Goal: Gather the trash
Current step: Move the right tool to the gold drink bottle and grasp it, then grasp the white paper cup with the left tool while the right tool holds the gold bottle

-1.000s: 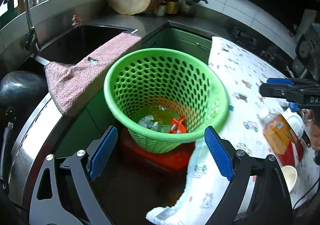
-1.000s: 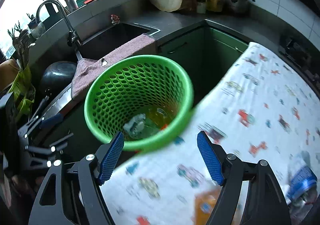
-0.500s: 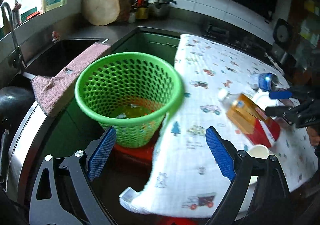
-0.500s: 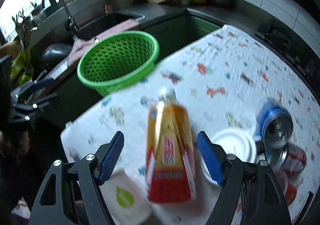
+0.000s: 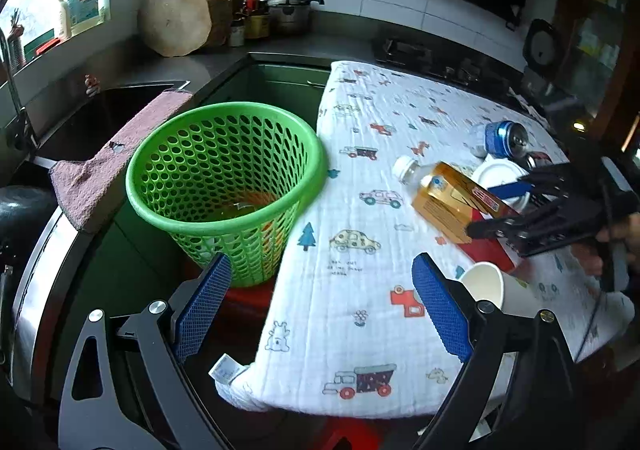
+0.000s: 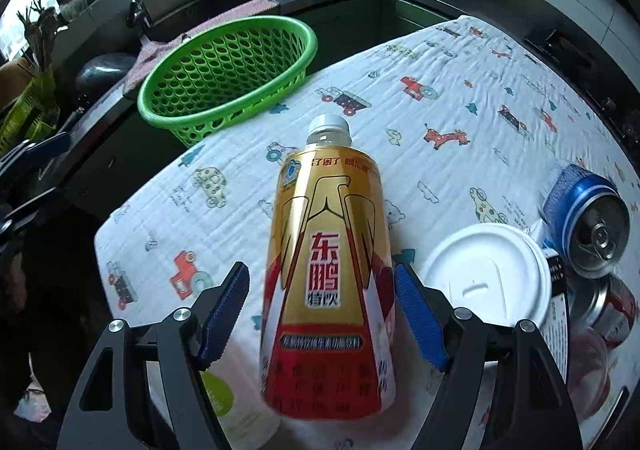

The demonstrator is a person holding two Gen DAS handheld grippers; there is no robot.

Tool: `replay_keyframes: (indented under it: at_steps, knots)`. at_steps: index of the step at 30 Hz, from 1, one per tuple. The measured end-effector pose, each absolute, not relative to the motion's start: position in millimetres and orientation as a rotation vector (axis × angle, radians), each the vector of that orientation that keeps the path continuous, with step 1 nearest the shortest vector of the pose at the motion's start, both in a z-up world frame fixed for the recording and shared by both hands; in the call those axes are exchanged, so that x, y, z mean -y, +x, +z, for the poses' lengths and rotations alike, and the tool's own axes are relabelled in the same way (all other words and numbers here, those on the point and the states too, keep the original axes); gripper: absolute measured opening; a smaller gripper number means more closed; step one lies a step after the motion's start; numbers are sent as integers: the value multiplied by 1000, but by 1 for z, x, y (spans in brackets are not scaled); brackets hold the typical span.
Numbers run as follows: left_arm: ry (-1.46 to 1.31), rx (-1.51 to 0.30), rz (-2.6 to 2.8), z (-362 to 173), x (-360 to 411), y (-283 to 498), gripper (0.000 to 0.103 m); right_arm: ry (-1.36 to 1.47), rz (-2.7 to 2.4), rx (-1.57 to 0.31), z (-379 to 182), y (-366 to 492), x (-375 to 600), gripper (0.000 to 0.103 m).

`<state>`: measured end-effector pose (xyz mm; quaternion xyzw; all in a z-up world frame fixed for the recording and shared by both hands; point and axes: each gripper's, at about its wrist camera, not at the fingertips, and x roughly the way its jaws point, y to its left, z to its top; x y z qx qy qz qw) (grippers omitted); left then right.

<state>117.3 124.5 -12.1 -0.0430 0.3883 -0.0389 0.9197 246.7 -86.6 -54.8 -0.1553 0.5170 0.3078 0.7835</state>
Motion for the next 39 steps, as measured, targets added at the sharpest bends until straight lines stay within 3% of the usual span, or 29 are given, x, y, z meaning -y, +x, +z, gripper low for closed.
replay_keyframes:
  at_steps: [8, 25, 39]
  knots:
    - [-45, -817, -152, -18, -101, 106, 91, -338, 663, -1158, -68, 259, 83, 63]
    - [50, -844, -394, -36, -16, 81, 98, -233, 716, -1129, -45, 233, 131, 62]
    - [124, -874, -336, -65, 35, 92, 98, -186, 732, -1085, -29, 213, 167, 62]
